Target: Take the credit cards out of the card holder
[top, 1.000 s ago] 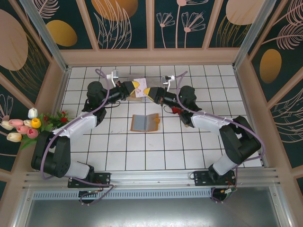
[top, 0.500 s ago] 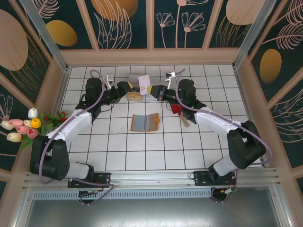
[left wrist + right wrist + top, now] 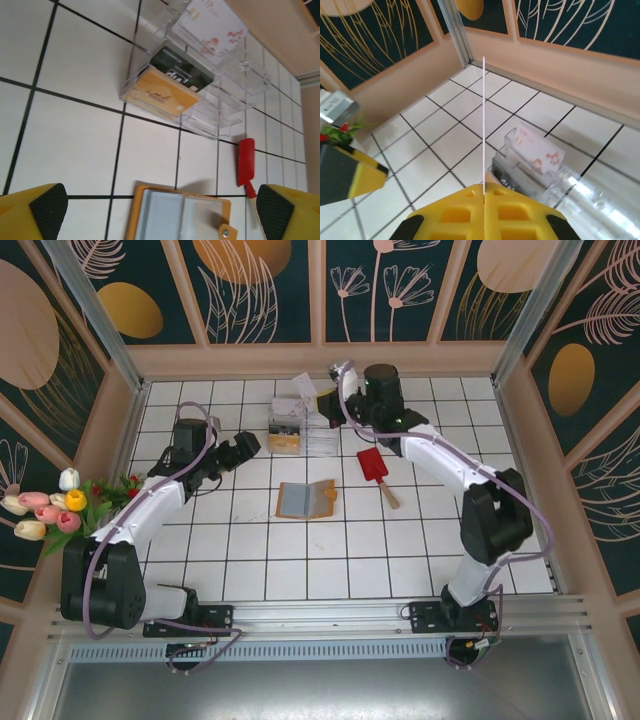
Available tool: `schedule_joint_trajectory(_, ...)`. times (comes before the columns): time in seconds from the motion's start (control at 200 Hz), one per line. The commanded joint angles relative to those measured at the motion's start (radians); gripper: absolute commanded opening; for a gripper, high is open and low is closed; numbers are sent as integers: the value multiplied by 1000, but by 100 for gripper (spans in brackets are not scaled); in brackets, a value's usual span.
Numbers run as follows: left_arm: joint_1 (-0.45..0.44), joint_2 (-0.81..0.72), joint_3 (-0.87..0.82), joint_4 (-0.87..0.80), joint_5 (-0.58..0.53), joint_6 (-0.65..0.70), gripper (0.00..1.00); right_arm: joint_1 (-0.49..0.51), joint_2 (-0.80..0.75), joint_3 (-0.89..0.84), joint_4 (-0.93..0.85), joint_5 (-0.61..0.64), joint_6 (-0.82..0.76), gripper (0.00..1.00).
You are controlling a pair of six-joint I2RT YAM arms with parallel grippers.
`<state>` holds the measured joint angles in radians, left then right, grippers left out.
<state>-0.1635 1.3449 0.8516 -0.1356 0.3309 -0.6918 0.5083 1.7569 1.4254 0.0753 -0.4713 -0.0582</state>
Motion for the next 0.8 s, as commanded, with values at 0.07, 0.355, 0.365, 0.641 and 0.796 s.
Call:
schedule_joint_trajectory(0.07,4,-14,-19,-25,-67,42,99,-29,187,263,-226,-83,-337,0)
schedule_joint_trajectory(0.355,4,16,-22,-32,-54,48,99,-48,403,503,-349,-169,-503,0)
schedule_joint_trajectory(0.365,5,18,-22,-32,-53,49,99,-49,409,509,-352,-171,-507,0)
schedule_joint_trajectory(0.641,5,36,-38,-25,-38,58,99,-49,524,631,-382,-190,-575,0)
schedule_joint_trajectory(0.796,4,37,-36,-22,-34,60,98,-49,567,682,-407,-174,-594,0)
